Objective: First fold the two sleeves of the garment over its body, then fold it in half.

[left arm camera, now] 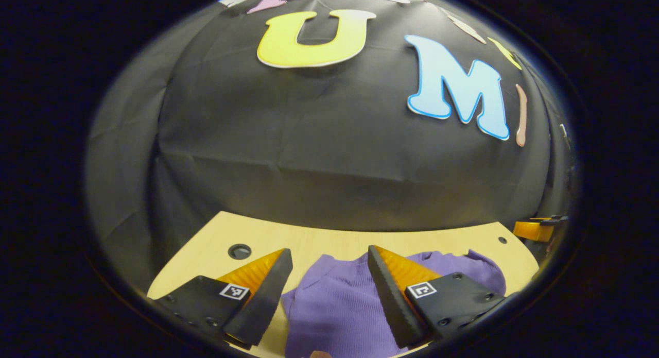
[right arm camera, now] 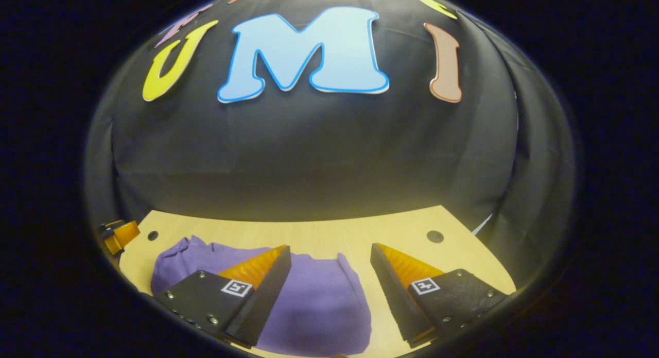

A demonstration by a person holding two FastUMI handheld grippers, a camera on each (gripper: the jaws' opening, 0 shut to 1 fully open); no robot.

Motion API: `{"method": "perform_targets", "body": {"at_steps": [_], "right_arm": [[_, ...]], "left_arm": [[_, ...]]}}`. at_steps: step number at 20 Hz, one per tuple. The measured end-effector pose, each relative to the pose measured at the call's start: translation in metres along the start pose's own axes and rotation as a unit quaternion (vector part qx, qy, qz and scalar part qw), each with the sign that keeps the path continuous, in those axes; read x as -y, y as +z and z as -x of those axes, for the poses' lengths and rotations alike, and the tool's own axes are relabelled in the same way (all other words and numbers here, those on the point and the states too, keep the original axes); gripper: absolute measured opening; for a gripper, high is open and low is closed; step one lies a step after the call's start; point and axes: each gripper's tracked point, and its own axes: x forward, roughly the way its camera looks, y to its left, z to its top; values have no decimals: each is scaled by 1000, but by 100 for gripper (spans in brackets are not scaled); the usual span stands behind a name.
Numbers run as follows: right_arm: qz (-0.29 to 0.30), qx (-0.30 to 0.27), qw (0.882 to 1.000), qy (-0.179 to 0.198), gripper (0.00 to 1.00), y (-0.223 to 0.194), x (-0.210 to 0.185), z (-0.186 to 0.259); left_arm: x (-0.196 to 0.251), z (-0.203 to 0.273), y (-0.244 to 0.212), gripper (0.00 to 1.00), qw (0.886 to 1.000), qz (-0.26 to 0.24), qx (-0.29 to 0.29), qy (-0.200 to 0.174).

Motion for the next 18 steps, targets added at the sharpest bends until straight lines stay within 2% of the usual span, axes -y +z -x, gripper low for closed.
{"method": "perform_targets", "body": {"at_steps": [4,9,14,18], "right_arm": [[17,35,999,2,96,10,16,47],[55,92,994,17,95,23,28,110],[89,151,983,47,97,33,27,166],[84,171,979,68,94,34,26,201]], "left_arm": [[30,47,21,94,999,1,35,3],[72,119,56,94,993,-15,116,2],[110,181,59,94,990,-21,138,4],[128,213,61,96,988,-22,150,-6]]}}
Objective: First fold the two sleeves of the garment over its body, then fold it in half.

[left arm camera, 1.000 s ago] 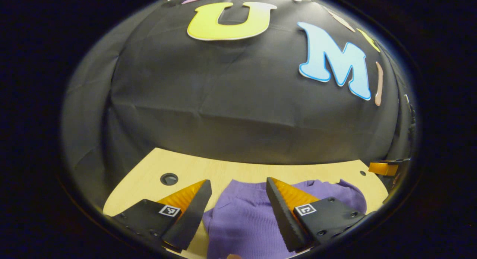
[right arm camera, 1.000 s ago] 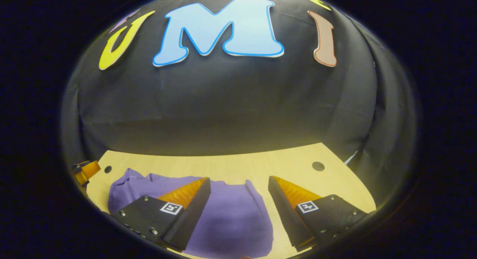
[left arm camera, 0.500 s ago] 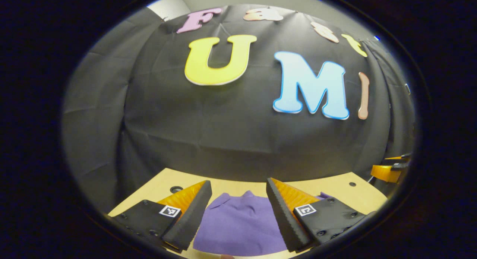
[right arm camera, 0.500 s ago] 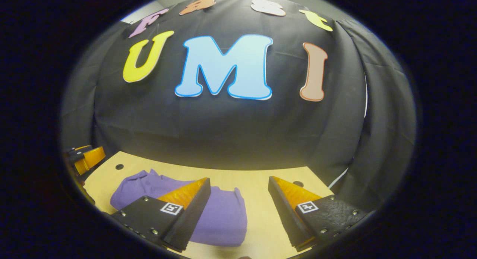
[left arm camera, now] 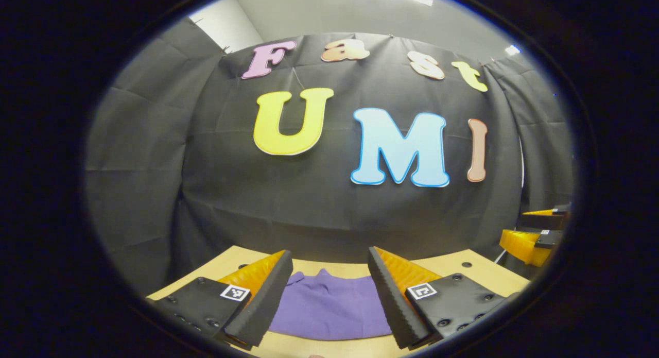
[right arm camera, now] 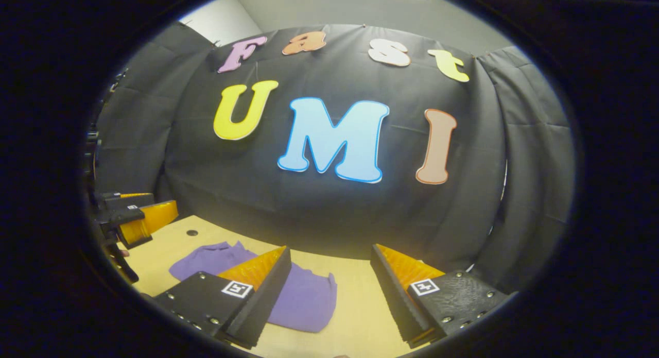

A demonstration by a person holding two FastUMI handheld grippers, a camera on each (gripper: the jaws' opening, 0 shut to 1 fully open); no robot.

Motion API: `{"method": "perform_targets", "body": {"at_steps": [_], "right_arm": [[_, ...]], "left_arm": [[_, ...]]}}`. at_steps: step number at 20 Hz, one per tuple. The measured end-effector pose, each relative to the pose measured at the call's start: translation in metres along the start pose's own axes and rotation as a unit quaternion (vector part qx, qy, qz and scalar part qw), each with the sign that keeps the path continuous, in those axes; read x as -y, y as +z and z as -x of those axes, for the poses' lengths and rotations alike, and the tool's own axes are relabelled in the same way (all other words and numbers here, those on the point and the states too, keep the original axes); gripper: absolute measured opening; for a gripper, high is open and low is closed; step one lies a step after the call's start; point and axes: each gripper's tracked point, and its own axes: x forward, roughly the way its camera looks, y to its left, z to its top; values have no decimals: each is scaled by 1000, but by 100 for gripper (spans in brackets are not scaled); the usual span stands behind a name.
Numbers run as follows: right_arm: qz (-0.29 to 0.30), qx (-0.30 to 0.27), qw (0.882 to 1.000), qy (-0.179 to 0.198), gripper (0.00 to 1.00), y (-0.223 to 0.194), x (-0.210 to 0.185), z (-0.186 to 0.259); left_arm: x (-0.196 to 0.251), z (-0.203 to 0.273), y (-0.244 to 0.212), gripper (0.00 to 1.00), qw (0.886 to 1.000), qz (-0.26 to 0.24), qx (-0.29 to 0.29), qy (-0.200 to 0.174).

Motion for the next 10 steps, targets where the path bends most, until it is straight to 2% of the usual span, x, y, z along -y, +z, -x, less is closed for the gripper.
{"method": "perform_targets", "body": {"at_steps": [5,10], "right_arm": [[-13,15,1000,-18,94,14,5,25],[-22,22,999,-29,94,24,1,51]], "left_arm": [[1,22,13,94,1000,-12,10,-13],[-18,43,16,94,1000,6,10,-1]]}}
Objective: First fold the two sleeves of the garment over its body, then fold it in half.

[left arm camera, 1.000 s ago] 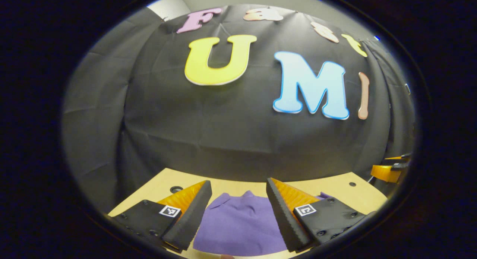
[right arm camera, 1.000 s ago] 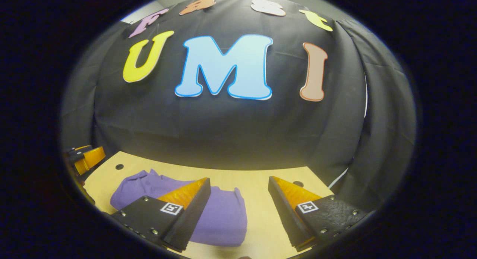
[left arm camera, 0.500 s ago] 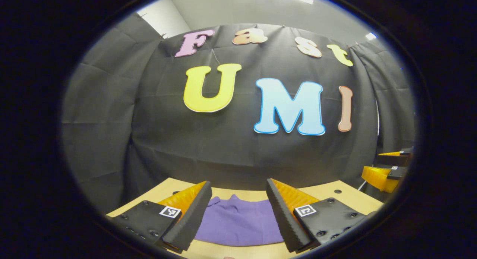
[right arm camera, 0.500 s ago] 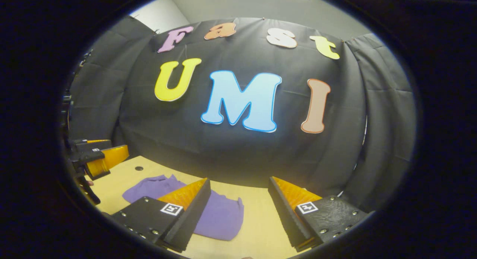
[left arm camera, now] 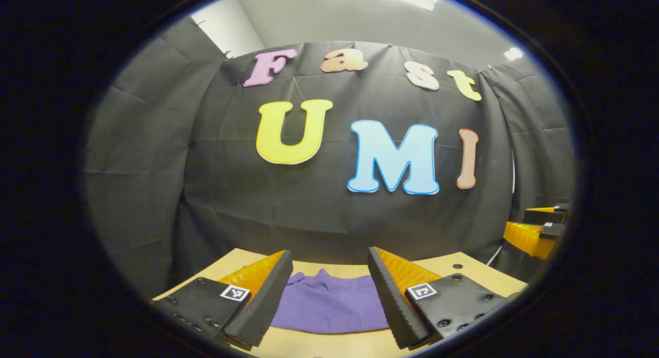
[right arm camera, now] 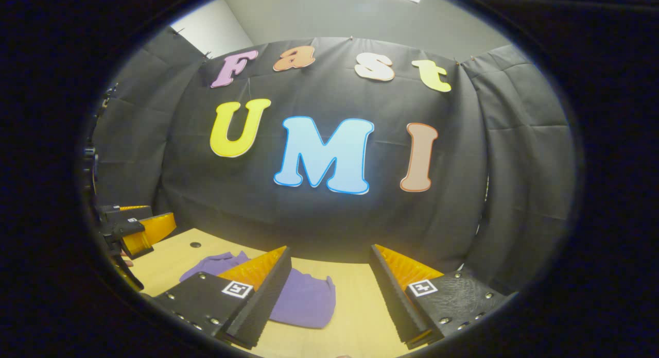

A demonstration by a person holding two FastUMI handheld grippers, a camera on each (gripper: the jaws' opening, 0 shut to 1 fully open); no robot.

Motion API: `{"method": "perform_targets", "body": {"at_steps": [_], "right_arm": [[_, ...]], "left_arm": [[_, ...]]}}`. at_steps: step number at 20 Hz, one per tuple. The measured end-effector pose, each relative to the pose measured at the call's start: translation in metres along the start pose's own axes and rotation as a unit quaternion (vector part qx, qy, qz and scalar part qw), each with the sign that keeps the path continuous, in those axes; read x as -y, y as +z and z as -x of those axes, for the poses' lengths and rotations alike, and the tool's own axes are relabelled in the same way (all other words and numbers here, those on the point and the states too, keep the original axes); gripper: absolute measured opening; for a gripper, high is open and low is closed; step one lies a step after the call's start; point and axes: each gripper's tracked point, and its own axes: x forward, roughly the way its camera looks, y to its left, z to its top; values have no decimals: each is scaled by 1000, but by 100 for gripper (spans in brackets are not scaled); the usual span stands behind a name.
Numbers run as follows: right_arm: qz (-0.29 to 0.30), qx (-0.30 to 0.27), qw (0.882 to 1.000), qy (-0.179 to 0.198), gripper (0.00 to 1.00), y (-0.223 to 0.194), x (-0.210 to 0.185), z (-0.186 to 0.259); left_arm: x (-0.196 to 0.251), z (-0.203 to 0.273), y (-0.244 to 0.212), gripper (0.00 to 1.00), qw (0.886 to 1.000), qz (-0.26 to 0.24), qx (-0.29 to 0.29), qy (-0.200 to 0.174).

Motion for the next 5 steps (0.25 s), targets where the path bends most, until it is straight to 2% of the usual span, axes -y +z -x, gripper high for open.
{"method": "perform_targets", "body": {"at_steps": [5], "right_arm": [[-10,-3,999,-33,94,2,9,28]], "left_arm": [[-2,14,18,94,1000,1,18,-21]]}}
